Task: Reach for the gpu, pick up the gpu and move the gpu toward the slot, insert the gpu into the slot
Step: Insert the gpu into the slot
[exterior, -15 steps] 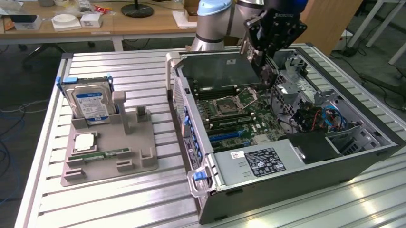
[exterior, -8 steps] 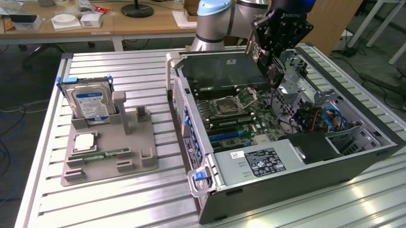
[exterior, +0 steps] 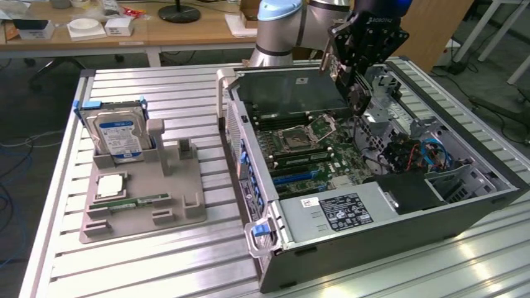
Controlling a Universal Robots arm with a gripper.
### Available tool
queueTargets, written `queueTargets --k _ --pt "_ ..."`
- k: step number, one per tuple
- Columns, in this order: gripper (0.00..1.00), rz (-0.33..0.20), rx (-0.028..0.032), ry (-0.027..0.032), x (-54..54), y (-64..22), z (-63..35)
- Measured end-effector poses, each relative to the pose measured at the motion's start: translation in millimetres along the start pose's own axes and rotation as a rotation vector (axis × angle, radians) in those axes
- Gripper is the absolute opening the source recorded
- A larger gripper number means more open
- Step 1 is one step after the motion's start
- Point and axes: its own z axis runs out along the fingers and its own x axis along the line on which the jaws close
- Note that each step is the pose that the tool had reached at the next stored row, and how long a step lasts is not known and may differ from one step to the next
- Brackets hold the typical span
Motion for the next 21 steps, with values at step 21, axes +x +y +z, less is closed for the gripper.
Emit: queueTargets --k 21 --pt "0.26 -0.253 -0.0027 0.0054 0.0 0.0 0.1"
